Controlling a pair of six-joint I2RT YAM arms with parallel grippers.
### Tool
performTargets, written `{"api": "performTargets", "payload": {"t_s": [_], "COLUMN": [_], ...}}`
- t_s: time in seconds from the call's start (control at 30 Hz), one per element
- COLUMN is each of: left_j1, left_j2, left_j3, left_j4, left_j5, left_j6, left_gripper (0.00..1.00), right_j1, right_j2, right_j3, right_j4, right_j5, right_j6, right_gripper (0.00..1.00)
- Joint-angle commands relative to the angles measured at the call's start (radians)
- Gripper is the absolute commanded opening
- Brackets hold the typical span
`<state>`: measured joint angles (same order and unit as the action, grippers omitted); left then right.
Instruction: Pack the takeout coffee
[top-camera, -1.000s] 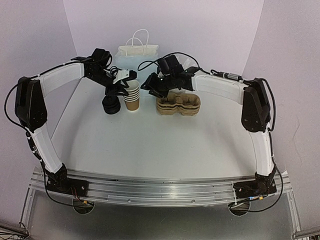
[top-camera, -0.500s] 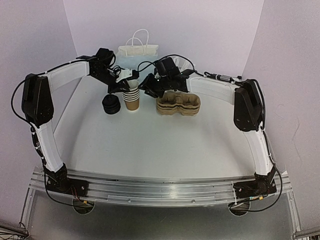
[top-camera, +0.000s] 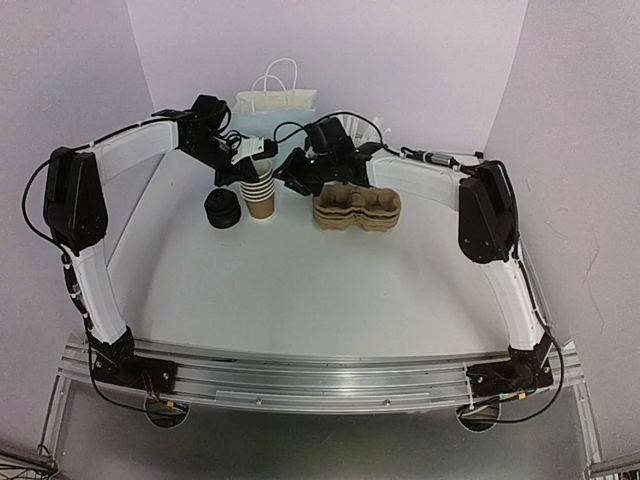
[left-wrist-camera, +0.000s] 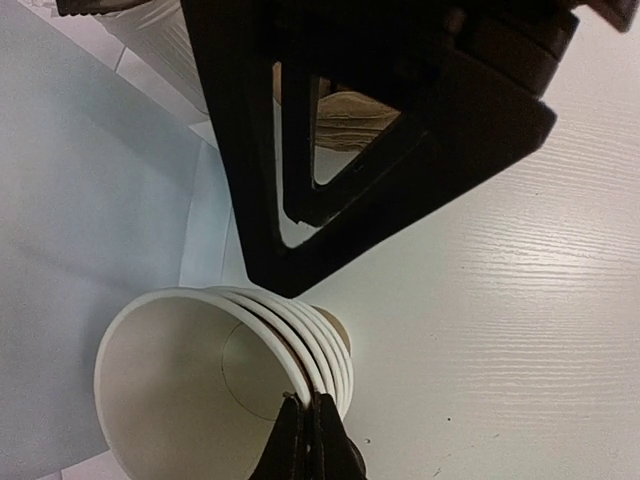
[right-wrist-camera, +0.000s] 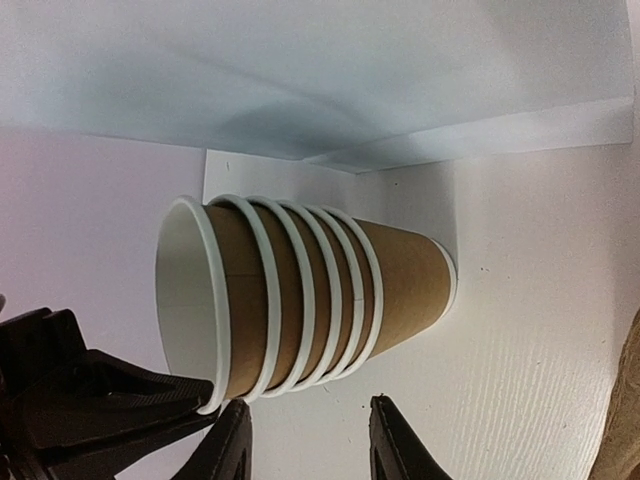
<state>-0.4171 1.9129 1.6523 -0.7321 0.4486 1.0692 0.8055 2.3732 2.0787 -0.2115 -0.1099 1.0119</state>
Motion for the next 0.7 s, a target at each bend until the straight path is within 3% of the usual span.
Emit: {"api": "performTargets", "payload": {"t_s": [0.0, 0.67], "left_j1": [-0.005, -0.001], "left_j2": [-0.007, -0.081], "left_j3": [0.078, 0.237], "left_j4": [-0.036, -0.159], "left_j5": [0.057, 0.018], "left_j6": [-0.011, 0.026], "left_gripper": [0.00, 0.00], "right_j1": [0.004, 0.005], "right_j2": [0.045, -0.026], "right_j3": [0.048, -0.010], "right_j4": [0.017, 0.026], "right_j5": [-0.024, -0.005], "right_j6": [0.020, -0.010], "right_gripper": [0.36, 0.36]}}
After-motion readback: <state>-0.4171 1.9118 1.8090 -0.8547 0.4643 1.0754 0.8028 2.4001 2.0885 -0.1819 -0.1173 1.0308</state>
